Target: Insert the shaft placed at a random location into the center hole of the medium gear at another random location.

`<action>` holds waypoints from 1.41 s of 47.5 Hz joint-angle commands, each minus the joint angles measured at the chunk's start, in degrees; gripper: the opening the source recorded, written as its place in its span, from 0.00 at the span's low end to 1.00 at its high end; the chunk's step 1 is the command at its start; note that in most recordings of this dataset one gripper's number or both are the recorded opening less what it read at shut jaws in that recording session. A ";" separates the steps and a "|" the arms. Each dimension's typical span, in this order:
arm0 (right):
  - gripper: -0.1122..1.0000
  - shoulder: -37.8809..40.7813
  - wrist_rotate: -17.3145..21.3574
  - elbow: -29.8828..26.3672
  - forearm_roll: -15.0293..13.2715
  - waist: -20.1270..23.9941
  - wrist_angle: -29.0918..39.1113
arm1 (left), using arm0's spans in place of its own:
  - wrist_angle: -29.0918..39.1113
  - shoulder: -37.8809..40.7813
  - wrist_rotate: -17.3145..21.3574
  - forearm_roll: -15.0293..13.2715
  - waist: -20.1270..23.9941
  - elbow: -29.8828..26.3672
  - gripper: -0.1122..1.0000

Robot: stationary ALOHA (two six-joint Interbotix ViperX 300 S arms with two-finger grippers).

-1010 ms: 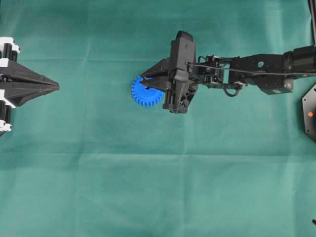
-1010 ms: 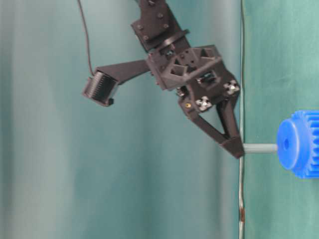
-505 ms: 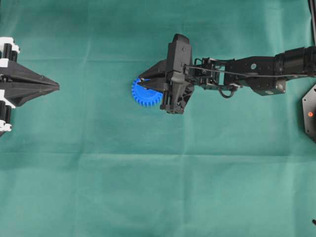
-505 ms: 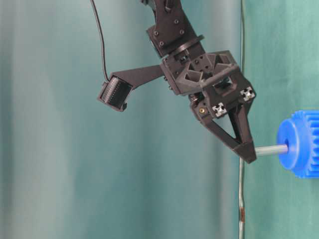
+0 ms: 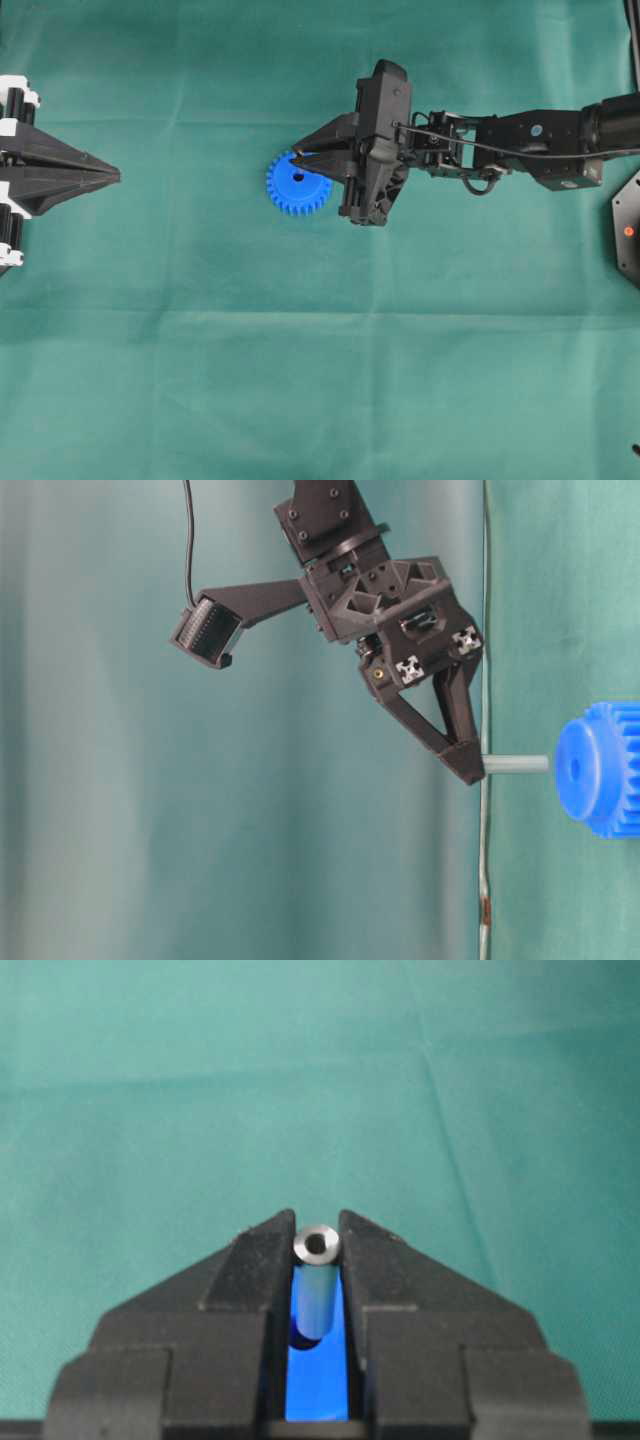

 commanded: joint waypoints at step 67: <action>0.23 8.00 0.18 -2.99 0.26 0.18 -1.49 | -0.35 0.53 0.00 0.09 0.09 -0.62 0.10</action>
